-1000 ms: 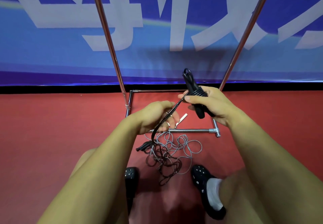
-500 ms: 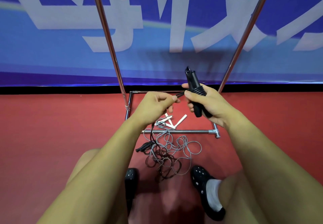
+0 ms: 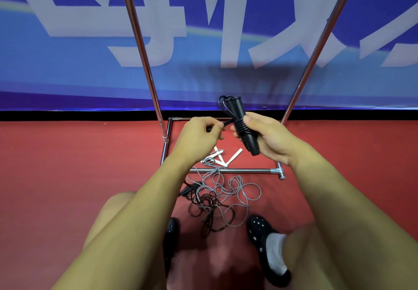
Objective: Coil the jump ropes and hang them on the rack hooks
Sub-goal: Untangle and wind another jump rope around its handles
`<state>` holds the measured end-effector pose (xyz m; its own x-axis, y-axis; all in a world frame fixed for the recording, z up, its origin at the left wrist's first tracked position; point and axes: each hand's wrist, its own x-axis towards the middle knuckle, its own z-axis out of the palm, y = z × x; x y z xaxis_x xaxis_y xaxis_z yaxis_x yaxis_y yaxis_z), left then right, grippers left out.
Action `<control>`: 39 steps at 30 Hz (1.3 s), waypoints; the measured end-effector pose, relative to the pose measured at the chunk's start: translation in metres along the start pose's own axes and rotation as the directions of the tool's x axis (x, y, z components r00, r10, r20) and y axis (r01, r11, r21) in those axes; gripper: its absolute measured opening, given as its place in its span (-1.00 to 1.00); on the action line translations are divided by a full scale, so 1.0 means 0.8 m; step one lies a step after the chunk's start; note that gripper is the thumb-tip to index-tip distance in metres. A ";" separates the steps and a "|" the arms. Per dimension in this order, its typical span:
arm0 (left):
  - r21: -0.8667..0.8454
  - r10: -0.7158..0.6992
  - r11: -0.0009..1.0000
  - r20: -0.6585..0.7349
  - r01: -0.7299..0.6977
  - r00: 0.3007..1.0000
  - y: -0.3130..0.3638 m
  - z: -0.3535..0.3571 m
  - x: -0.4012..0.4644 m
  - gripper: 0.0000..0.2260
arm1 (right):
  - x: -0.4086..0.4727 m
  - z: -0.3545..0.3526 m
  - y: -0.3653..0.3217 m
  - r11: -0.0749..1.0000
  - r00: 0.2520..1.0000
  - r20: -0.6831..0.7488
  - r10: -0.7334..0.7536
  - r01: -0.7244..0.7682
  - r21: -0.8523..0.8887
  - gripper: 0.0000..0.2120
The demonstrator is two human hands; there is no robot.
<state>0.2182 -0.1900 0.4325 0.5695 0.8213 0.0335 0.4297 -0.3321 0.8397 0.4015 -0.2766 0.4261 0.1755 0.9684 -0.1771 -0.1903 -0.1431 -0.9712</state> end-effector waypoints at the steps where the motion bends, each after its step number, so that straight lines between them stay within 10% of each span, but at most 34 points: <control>1: 0.006 -0.001 1.000 0.008 0.001 1.000 0.001 0.001 0.000 -0.73 | 0.001 0.001 0.002 0.996 1.000 -0.003 -0.023 0.022 -0.086 -0.79; 15: -0.091 -0.089 0.991 0.059 0.095 0.994 0.015 -0.002 -0.013 -0.34 | -0.002 0.018 0.007 0.930 0.988 -0.146 -0.053 -0.005 -0.367 -0.54; 25: -0.116 -0.033 0.992 0.130 0.048 0.991 0.015 -0.007 -0.012 -0.43 | -0.010 0.033 0.006 0.968 0.996 -0.024 0.090 -0.093 -0.234 -0.48; 30: -0.131 0.012 0.991 0.188 0.013 0.982 0.014 -0.007 -0.009 -0.59 | -0.018 0.025 -0.005 0.955 0.930 0.262 0.256 -0.285 0.077 -0.63; 39: -0.191 -0.133 0.964 0.262 0.186 0.956 0.008 -0.006 -0.005 -0.53 | -0.007 0.019 0.007 0.968 0.989 0.143 0.046 -0.009 -0.252 -0.75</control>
<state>0.2150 -0.1928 0.4403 0.6711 0.7074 -0.2217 0.3866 -0.0787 0.9189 0.3844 -0.2797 0.4238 0.0263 0.9800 -0.1972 0.0581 -0.1984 -0.9784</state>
